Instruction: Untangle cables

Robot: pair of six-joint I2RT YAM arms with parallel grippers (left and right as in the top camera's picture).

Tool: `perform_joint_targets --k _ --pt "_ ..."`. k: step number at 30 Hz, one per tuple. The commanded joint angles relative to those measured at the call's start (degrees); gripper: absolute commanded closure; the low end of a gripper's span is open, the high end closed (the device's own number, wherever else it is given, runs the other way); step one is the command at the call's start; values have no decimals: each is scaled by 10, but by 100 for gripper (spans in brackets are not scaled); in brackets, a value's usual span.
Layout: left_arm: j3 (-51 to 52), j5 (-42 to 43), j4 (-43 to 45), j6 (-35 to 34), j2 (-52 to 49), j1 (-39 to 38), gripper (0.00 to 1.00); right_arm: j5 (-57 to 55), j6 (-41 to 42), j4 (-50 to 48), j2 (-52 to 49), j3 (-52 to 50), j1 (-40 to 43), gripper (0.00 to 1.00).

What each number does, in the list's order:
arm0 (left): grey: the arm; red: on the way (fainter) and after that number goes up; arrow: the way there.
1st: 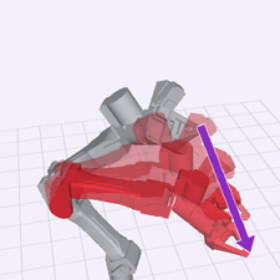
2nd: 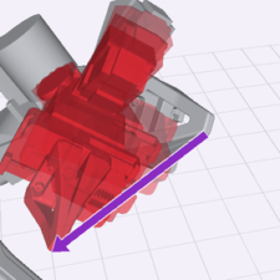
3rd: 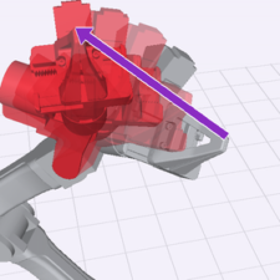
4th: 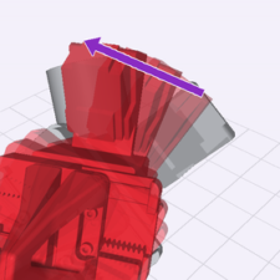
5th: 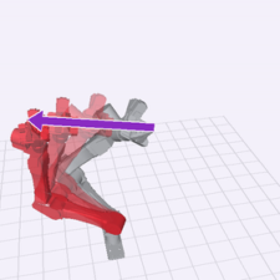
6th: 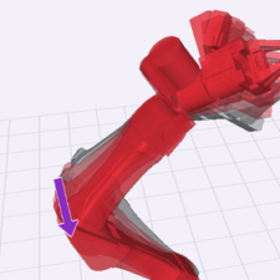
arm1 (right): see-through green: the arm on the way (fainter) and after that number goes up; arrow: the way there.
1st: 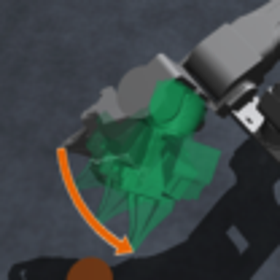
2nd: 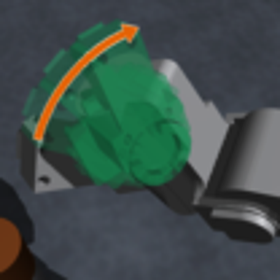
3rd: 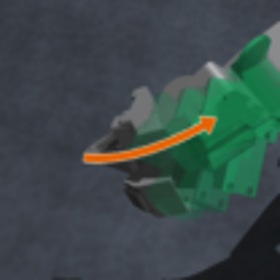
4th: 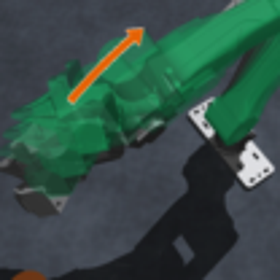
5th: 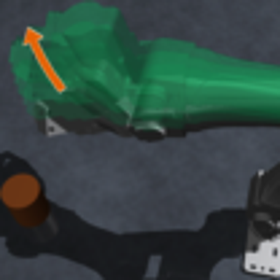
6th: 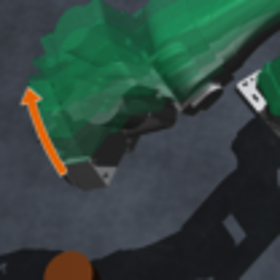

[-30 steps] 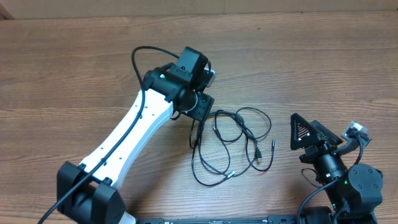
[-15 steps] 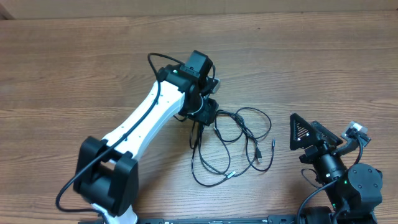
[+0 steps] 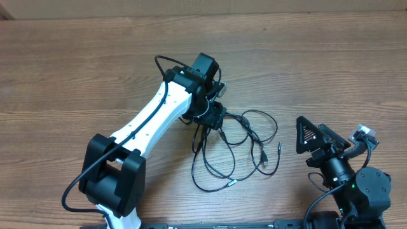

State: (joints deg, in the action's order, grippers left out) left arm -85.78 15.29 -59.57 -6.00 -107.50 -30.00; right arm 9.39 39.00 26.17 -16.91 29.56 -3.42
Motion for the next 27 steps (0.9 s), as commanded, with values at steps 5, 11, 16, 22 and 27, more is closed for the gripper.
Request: perform_joint_targets --k 5,11,16,22,27 --pt "-6 8 0 -2 -9 -5 28 -8 -1 -3 0 4 2 4" --pt "-6 -17 1 -2 -9 -5 22 -8 -1 -3 0 4 2 4" --pt "-6 -32 -2 2 -9 -4 21 -8 -1 -3 0 4 2 4" --pt "-5 -130 -26 2 -9 -4 33 -9 -1 -3 0 4 2 4" --pt "-5 -147 -48 2 -9 -4 36 -10 -1 -3 0 4 2 4"
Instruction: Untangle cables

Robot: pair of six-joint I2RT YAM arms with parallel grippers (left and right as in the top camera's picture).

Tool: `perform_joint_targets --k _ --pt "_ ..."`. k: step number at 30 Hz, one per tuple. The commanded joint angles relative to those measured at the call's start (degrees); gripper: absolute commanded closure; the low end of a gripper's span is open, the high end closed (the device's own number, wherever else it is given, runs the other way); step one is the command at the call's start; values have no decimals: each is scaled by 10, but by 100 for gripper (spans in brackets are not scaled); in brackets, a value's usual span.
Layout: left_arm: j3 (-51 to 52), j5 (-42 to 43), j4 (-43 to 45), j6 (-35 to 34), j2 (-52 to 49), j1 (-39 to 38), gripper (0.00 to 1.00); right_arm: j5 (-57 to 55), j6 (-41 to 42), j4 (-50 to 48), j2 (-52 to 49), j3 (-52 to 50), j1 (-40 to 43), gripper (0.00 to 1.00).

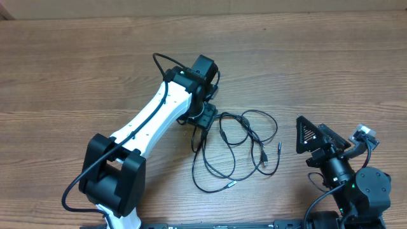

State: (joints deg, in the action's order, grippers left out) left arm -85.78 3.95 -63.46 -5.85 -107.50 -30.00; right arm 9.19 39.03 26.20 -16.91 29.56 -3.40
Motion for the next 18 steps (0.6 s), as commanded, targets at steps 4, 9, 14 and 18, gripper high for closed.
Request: perform_joint_targets --k 4,9,14,18 --pt "-3 -33 -15 1 -9 -4 38 -9 -1 -3 0 4 2 3" --pt "14 -29 -15 1 -9 -4 59 -9 -1 -3 0 4 2 3" --pt "40 -16 -7 1 -9 -4 96 -9 -1 -3 0 4 2 3" --pt "40 2 1 3 -9 -4 96 -8 -3 -3 0 4 2 3"
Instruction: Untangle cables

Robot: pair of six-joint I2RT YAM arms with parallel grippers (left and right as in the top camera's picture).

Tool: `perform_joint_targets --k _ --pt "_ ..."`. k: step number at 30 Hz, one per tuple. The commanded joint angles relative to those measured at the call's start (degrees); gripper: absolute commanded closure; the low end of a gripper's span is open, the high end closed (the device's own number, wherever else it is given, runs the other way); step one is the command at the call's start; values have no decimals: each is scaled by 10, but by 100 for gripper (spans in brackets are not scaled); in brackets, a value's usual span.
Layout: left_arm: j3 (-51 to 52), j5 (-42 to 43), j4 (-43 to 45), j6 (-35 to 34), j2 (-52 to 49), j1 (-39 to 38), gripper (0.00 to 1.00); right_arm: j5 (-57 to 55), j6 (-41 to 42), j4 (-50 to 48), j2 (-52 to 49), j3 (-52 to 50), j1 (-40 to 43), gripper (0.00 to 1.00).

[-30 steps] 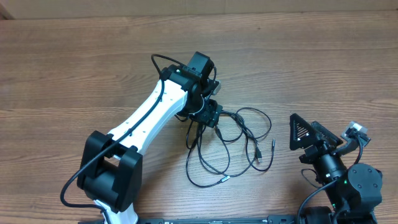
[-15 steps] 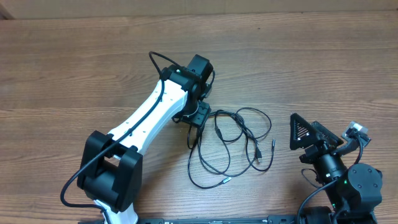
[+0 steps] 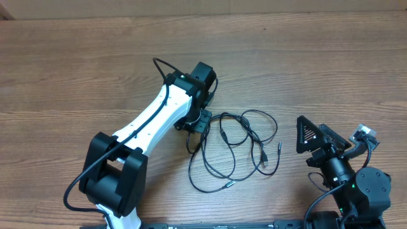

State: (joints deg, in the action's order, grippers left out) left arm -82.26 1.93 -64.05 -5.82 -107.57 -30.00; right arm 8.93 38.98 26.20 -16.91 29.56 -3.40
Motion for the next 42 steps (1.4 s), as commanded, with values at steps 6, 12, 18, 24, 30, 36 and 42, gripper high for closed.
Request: perform_joint_targets --k 6,12,18,24,30,36,42 --pt "-17 147 41 59 -4 -2 96 8 -6 -5 0 4 2 8" --pt "-112 255 41 119 11 8 96 64 -45 -27 0 4 2 10" --pt "-231 327 39 121 38 17 96 93 -50 -35 -1 5 2 11" --pt "-321 353 41 121 59 19 96 143 -9 -85 -26 5 2 12" --pt "-361 383 37 196 85 19 96 207 17 -131 -94 15 2 11" --pt "-361 390 -7 390 115 19 96 236 17 -128 -151 61 2 11" --pt "-361 389 -75 611 133 19 96 254 -59 -122 -165 73 2 11"
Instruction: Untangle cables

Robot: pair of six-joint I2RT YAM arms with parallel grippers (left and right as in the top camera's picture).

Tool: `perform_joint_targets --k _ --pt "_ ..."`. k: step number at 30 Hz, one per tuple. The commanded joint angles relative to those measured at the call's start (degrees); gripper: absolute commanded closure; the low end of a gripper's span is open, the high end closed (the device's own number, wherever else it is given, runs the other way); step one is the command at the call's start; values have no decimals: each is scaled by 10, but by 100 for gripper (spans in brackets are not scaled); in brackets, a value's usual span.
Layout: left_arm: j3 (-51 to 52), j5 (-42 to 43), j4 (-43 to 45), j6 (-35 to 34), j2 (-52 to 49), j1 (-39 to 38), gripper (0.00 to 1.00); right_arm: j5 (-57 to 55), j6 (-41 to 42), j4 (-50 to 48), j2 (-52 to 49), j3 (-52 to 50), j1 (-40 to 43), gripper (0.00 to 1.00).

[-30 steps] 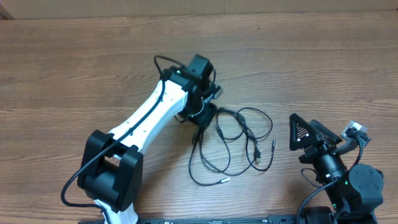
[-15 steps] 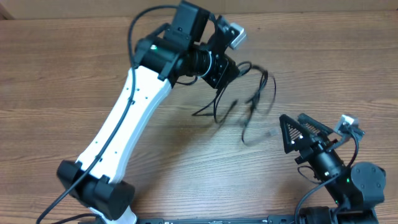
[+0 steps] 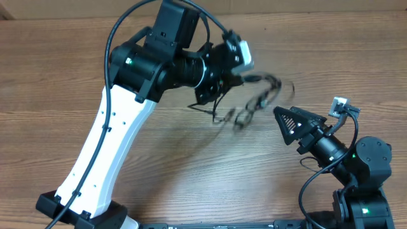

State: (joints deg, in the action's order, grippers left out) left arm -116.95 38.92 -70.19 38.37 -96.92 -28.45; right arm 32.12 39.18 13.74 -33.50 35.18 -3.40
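My left arm is raised high over the table's far middle. Its gripper [image 3: 213,95] points down and right and is shut on the bundle of thin black cables [image 3: 251,105]. The bundle hangs off the table, blurred by motion, with loops trailing right toward [image 3: 280,86]. Its shadow falls on the wood below. My right gripper [image 3: 286,122] is at the right, just beside the hanging loops and not touching them. Its fingers meet in a point aimed up and left, shut with nothing in them.
The wooden table [image 3: 63,76] fills the view. The left arm's white link [image 3: 102,146] slants across the left half from its base at the front edge. The right arm's base [image 3: 362,203] sits in the front right corner.
The left arm has risen from low over the table to high above it, lifting the whole cable bundle off the wood. The right gripper has moved up and left toward the hanging cables.
At first the cables lay in loose loops at the table's middle, with the left gripper down on their left end. Over the following two moments it shifted slightly left, dragging the bundle. Now the bundle hangs lifted, and the right arm has left its rest pose.
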Motion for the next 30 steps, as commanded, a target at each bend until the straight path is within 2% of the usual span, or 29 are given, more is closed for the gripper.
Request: perform_joint_targets --k 1,5,8,14,18,21,27,30 --pt "-14 20 -21 198 28 3 96 32 -80 3 1 17 2 12" --pt "-14 16 -31 291 34 3 96 70 -166 10 1 17 2 18" --pt "-14 16 -20 333 39 3 96 73 -208 33 1 17 2 20" --pt "-14 28 11 335 46 3 96 101 -247 54 1 17 2 24" --pt "-14 78 14 356 46 3 96 101 -247 52 1 16 2 27" --pt "-14 133 14 372 46 3 96 98 -247 40 0 16 2 34" --pt "-14 164 12 376 46 3 96 11 -247 28 -6 16 2 36" --pt "-14 172 11 375 46 3 96 5 -247 26 -12 16 1 41"
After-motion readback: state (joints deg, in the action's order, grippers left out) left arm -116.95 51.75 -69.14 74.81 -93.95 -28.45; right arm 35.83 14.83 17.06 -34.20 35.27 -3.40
